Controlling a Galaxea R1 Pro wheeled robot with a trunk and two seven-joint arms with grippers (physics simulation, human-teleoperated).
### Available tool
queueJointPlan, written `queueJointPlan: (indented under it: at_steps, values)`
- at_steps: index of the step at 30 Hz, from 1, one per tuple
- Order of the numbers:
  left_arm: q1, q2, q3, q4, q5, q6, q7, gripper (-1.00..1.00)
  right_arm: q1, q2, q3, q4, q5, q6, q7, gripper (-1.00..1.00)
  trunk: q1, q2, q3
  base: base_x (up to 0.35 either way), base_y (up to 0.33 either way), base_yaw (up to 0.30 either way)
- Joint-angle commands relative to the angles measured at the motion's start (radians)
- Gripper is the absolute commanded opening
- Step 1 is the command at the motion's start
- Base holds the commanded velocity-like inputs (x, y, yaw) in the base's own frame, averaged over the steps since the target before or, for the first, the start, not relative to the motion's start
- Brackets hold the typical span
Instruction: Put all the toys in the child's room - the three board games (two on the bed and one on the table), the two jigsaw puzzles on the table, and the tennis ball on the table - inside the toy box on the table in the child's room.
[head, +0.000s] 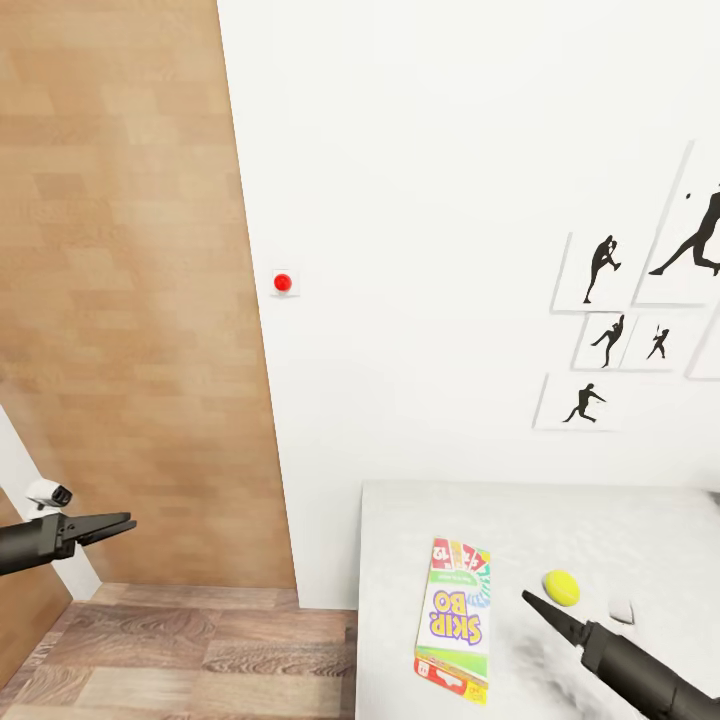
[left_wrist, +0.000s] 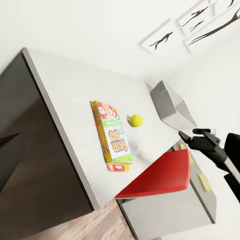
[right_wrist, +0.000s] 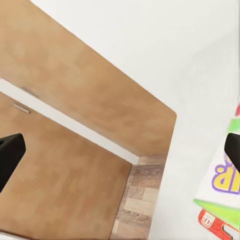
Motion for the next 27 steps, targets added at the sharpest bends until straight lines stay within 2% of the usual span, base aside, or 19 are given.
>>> queueJointPlan:
  at_steps: [1, 3, 4, 5, 14, 15, 20, 21, 27]
  values:
    - [-0.001, 0.0, -0.002, 0.0, 0.0, 0.011, -0.004, 1.0, -0.016, 0.0, 0.011, -0.001, -0.005, 0.015, -0.026, 1.0, 0.001, -0.002, -0.002, 0.0, 0.0, 0.0]
    - [-0.001, 0.0, -0.006, 0.0, 0.0, 0.011, -0.004, 1.0, -0.05, 0.0, 0.032, -0.001, -0.006, 0.036, -0.077, 1.0, 0.001, -0.002, -0.002, 0.0, 0.0, 0.0]
    - [-0.001, 0.0, -0.006, 0.0, 0.0, 0.011, -0.004, 1.0, -0.05, 0.0, 0.032, -0.001, -0.006, 0.036, -0.077, 1.0, 0.001, -0.002, -0.002, 0.0, 0.0, 0.0]
    - [-0.001, 0.0, -0.01, 0.0, 0.0, 0.011, -0.004, 1.0, -0.087, 0.0, 0.054, -0.001, -0.006, 0.065, -0.13, 1.0, 0.001, -0.002, -0.002, 0.0, 0.0, 0.0]
    - [-0.001, 0.0, -0.017, 0.0, 0.0, 0.009, -0.004, 1.0, -0.291, 0.005, 0.13, 0.008, -0.014, 0.229, -0.391, 1.0, 0.001, -0.002, -0.002, 0.0, 0.0, 0.0]
    - [-0.001, 0.0, -0.017, 0.0, 0.0, 0.009, -0.004, 1.0, -0.338, 0.014, 0.143, 0.013, -0.016, 0.258, -0.455, 1.0, 0.001, -0.002, -0.002, 0.0, 0.0, 0.0]
    - [-0.001, 0.0, -0.018, 0.0, 0.0, 0.009, -0.004, 1.0, -0.432, 0.056, 0.164, 0.039, -0.018, 0.32, -0.611, 1.0, 0.001, -0.002, -0.002, 0.0, 0.0, 0.0]
    - [-0.001, 0.0, -0.018, 0.0, 0.0, 0.007, -0.004, 1.0, -0.457, 0.071, 0.168, 0.046, -0.018, 0.334, -0.666, 1.0, 0.001, -0.002, -0.002, 0.0, 0.0, 0.0]
    - [-0.001, 0.0, -0.018, 0.0, 0.0, -0.001, -0.004, 1.0, -0.495, 0.098, 0.176, 0.054, -0.019, 0.347, -0.777, 1.0, 0.001, -0.002, -0.002, 0.0, 0.0, 0.0]
